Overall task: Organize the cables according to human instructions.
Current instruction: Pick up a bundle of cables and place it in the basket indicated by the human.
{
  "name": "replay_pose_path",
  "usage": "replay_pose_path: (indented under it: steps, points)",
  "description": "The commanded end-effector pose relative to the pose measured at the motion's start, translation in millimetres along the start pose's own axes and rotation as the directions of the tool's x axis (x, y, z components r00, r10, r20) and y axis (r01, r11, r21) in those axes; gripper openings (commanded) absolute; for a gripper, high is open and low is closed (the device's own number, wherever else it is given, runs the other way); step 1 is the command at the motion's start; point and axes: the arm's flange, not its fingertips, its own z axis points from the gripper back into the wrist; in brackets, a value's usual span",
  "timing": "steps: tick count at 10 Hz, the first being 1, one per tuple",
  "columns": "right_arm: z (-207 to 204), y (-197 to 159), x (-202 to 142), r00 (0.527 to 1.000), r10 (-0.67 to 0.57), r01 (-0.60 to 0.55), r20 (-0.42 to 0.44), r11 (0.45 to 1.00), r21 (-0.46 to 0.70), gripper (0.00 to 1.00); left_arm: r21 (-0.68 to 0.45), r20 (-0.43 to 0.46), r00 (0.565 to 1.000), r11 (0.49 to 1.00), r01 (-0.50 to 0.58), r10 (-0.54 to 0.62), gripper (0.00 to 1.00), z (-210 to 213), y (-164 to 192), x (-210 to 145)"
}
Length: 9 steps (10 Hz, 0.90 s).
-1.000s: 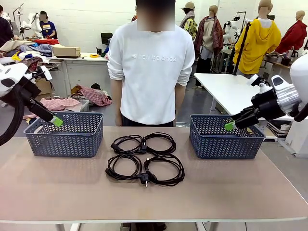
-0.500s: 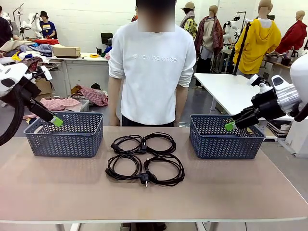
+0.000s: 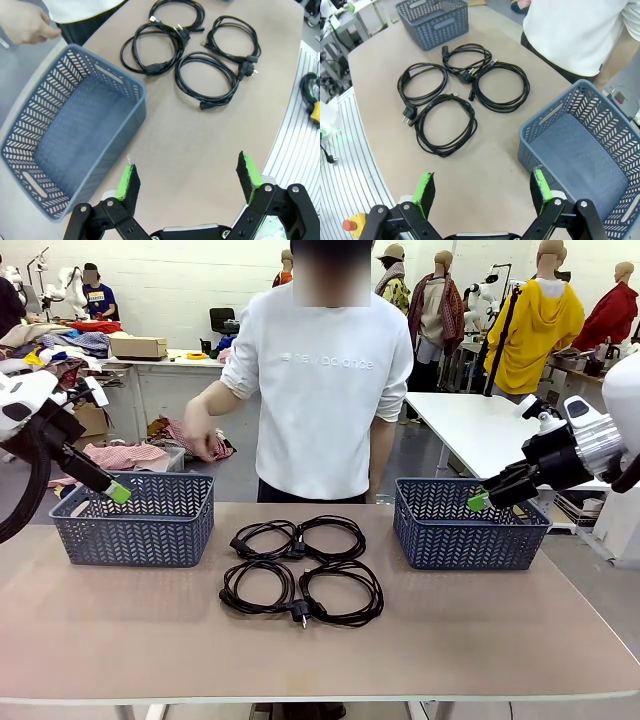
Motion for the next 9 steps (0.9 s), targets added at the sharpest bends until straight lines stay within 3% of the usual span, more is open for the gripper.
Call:
replay_pose_path:
  steps: [1,9]
  points:
    - [-1.8,-3.5,0.5,0.999,0.018,-0.019,0.026,1.000,0.011,1.00,-0.016,0.019,1.000,1.000,0.010,-0.010,1.00,1.0,1.4,-1.1]
    - [-1.8,-3.5,0.5,0.999,0.018,-0.019,0.026,1.000,0.011,1.00,-0.016,0.019,1.000,1.000,0.010,-0.010,1.00,1.0,1.4,-1.1]
